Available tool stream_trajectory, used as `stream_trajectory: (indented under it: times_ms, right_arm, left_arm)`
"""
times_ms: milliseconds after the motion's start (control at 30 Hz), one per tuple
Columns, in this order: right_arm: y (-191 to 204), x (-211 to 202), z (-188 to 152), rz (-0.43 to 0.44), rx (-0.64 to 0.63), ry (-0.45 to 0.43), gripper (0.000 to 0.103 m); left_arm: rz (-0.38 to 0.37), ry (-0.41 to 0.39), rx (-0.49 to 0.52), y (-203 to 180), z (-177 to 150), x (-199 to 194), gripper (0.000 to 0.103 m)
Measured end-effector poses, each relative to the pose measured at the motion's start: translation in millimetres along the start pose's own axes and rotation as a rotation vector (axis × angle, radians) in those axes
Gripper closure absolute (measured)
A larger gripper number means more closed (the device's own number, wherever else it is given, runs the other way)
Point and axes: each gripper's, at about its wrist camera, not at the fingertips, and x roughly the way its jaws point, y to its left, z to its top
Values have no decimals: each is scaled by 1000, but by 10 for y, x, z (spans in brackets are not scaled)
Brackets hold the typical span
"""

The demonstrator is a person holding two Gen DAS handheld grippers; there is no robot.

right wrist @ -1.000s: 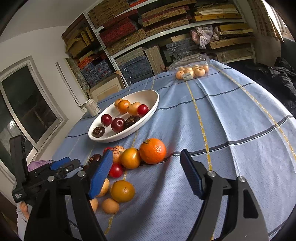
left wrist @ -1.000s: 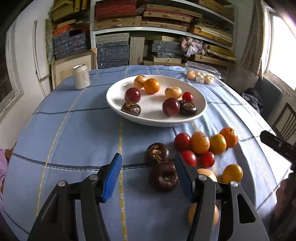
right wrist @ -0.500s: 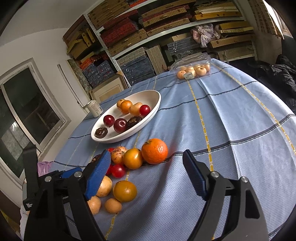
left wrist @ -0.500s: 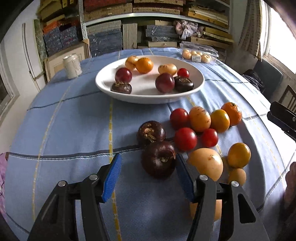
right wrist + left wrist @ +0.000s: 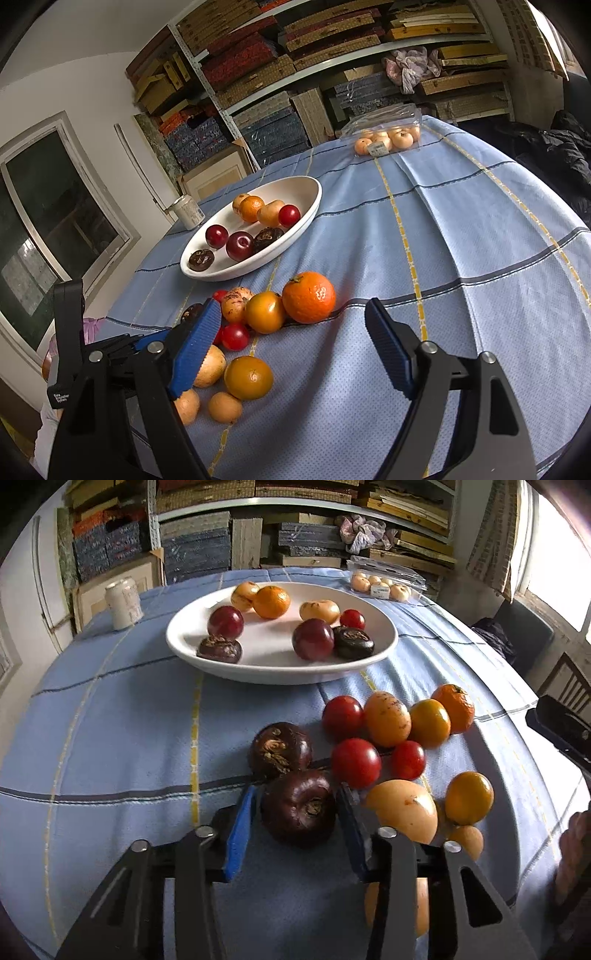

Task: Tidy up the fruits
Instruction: 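Grasp a dark brown fruit with the left gripper while the right approaches a yellow fruit, then place the brown fruit with left and yellow fruit with right onto the plate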

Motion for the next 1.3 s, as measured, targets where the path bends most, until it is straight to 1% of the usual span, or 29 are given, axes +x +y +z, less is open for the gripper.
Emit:
stream_trajectory:
  times_ms: [67,167,300,333,400,433,467,533,667,733,800,867,967,1033,1200,1300]
  right_arm:
    - [-1,17,-5,-3,0,4,25]
    - [-9,39,-10,-2,0,14,25]
    - [79,102,-47,13,-53,55,25]
    - [134,119,-74,21,-83,70,26]
    - [258,164,-155,12,-156,101,33]
    - [307,187,-194,11,-185,120,41]
    - [345,209,-222,19,-207,138,46]
    - [381,213,-247,33,-225,146,46]
    - [361,279,-262,38,-210,180,46]
    - [433,311,-297,40,-245,199,46]
    - [501,366,-335,35,-279,225,48]
    - [517,428,-358,30,-286,248,53]
    - [465,504,-364,22,-261,284,61]
    - [438,540,-364,18,-245,299,64]
    - [434,544,-373,21,-243,300,65]
    - [426,487,-347,27,-232,269,65]
  left_arm:
    - [22,-4,6,-12,-15,-14,62]
    - [39,-14,-12,23,-40,-73,63]
    - [88,-81,-99,248,-69,-282,63]
    - [118,-96,-120,312,-80,-323,63]
    - [123,-96,-160,423,-85,-342,63]
    - [120,-91,-169,446,-83,-332,63]
    - [120,-84,-174,461,-79,-323,63]
    - [123,-76,-160,441,-71,-307,63]
    - [118,-89,-125,370,-68,-326,62]
    - [117,-89,-121,349,-90,-326,63]
    - [114,-89,-119,337,-87,-320,63]
    - [110,-89,-117,330,-85,-318,63]
    - [104,-87,-110,312,-86,-314,63]
    - [103,-82,-101,293,-86,-300,62]
    - [105,-66,-79,249,-93,-256,63]
    - [105,-81,-88,257,-80,-272,63]
